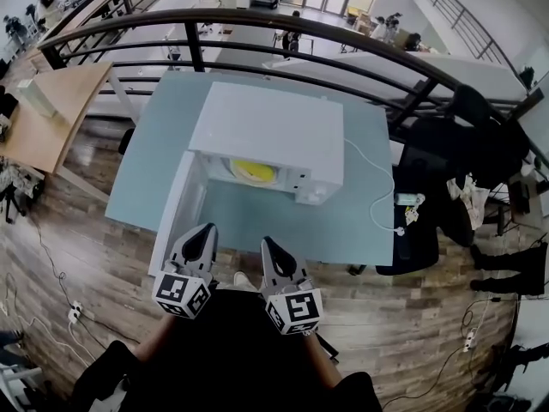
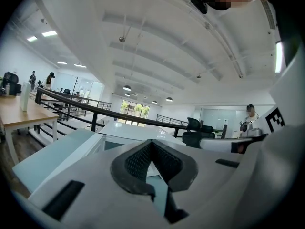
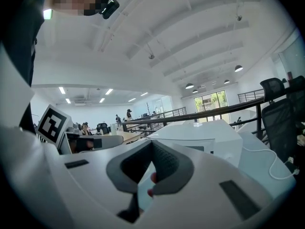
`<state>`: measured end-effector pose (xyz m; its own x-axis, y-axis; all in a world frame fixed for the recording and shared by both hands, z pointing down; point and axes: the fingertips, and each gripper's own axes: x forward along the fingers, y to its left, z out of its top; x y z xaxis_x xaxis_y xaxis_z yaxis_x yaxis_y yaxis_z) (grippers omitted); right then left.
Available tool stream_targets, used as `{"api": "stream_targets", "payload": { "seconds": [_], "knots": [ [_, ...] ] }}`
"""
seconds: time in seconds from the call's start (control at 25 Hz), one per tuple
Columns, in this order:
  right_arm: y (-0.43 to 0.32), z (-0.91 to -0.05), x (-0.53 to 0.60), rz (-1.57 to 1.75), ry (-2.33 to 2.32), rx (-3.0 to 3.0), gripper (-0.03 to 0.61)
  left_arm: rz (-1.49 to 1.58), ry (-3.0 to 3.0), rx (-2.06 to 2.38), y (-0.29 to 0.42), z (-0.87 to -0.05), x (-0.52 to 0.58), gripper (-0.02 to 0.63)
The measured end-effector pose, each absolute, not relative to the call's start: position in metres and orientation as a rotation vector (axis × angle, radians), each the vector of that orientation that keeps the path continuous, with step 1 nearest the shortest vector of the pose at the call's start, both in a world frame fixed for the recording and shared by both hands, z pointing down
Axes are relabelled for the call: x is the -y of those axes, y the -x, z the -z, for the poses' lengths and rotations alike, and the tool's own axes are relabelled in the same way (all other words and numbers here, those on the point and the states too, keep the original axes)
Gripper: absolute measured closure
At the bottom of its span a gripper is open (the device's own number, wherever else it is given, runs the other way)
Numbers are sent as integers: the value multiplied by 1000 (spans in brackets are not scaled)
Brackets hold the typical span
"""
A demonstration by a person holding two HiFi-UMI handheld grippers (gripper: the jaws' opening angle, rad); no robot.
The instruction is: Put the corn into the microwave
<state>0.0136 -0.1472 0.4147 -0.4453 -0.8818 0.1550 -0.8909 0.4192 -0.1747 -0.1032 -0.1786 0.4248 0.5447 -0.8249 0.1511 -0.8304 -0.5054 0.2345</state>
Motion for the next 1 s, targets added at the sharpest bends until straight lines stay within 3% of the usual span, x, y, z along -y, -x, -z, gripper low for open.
{"api": "stream_targets", "payload": {
  "seconds": [1.0],
  "knots": [
    [-8, -414, 139, -351, -1594, 2631, 569, -40, -2475, 1404, 104, -429, 169, 611]
  ]
}}
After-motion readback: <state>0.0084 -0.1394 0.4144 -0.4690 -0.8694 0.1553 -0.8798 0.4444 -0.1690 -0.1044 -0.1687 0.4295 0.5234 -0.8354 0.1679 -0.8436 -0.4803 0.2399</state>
